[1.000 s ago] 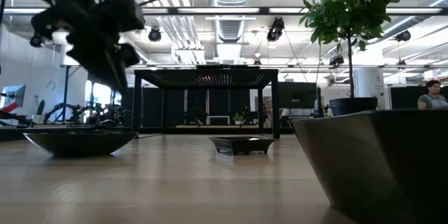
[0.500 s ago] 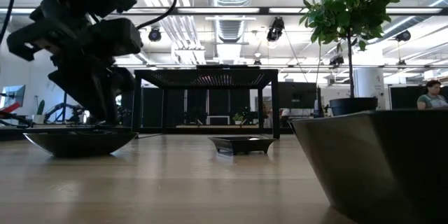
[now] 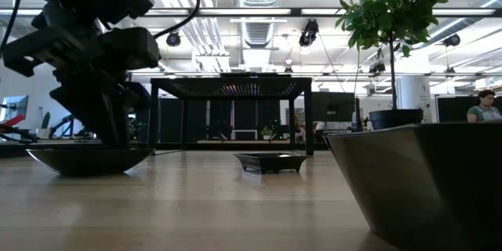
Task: Pick & Place Mini shaped plates
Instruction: Put the leaf shaped plate on top of the leaf shaped plate on the shelf
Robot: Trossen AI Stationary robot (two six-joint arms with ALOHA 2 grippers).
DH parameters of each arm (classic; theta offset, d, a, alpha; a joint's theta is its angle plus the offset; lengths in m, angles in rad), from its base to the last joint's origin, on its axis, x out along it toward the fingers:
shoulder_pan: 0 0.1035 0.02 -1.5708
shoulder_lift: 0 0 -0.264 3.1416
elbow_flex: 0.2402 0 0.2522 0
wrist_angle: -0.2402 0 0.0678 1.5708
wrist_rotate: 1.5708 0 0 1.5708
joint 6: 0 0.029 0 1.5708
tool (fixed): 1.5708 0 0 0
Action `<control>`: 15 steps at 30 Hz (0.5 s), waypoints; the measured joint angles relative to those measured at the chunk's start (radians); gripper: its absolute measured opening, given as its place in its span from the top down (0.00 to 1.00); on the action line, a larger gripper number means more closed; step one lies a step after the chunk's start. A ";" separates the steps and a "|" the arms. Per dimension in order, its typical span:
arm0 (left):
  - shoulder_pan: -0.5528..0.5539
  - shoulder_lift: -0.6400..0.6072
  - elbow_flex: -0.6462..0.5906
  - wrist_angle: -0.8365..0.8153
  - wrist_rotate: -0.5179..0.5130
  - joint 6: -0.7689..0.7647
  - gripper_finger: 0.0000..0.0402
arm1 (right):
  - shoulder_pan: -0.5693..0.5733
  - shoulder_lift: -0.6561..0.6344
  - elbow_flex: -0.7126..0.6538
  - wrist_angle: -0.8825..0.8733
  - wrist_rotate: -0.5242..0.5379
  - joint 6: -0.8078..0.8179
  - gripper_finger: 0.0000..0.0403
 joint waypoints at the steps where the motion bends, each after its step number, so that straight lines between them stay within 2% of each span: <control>1: 0.000 0.006 0.000 -0.001 0.000 -0.001 0.78 | 0.000 0.000 0.000 0.000 0.000 0.000 0.98; 11: -0.008 0.070 0.000 0.003 0.003 -0.013 0.79 | 0.000 0.000 0.000 0.000 0.000 0.000 0.98; 15: -0.010 0.080 0.000 0.008 -0.003 -0.010 0.86 | 0.000 0.000 0.000 0.000 0.000 0.000 0.98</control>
